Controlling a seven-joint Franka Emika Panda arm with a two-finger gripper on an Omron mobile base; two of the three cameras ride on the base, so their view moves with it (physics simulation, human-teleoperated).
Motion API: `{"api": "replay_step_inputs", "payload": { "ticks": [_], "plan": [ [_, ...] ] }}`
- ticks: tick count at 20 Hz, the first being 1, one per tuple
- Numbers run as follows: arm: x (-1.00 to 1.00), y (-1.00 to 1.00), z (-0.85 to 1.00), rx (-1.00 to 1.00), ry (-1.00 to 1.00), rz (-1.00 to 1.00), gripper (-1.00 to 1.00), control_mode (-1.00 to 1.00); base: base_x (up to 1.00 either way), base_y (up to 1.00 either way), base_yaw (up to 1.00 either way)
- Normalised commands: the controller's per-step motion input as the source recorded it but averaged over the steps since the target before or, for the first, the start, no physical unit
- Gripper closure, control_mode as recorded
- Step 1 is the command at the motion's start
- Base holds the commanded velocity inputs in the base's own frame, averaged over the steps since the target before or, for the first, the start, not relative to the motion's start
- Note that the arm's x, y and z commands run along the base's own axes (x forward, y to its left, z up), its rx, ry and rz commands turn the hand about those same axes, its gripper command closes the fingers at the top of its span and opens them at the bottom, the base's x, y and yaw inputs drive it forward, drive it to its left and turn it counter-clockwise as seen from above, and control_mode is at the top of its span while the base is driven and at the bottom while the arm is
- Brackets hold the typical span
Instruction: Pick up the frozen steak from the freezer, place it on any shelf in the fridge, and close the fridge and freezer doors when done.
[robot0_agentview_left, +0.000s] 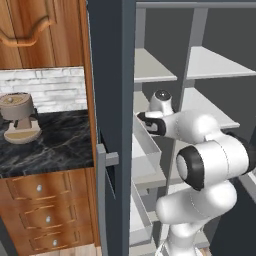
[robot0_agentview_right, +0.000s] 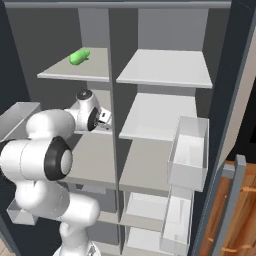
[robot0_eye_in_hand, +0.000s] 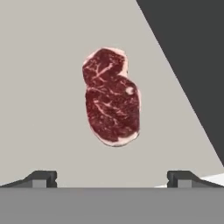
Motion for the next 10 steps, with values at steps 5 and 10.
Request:
{"api": "replay_step_inputs", "payload": {
  "ticks": [5, 10],
  "plan": [
    [0.49, -0.06, -0.30, -0.02, 0.00, 0.00, -1.00, -1.00, 0.00, 0.00, 0.00],
    [0.58, -0.07, -0.28, -0.01, 0.00, -0.01, -1.00, -1.00, 0.00, 0.00, 0.00]
  ]
}}
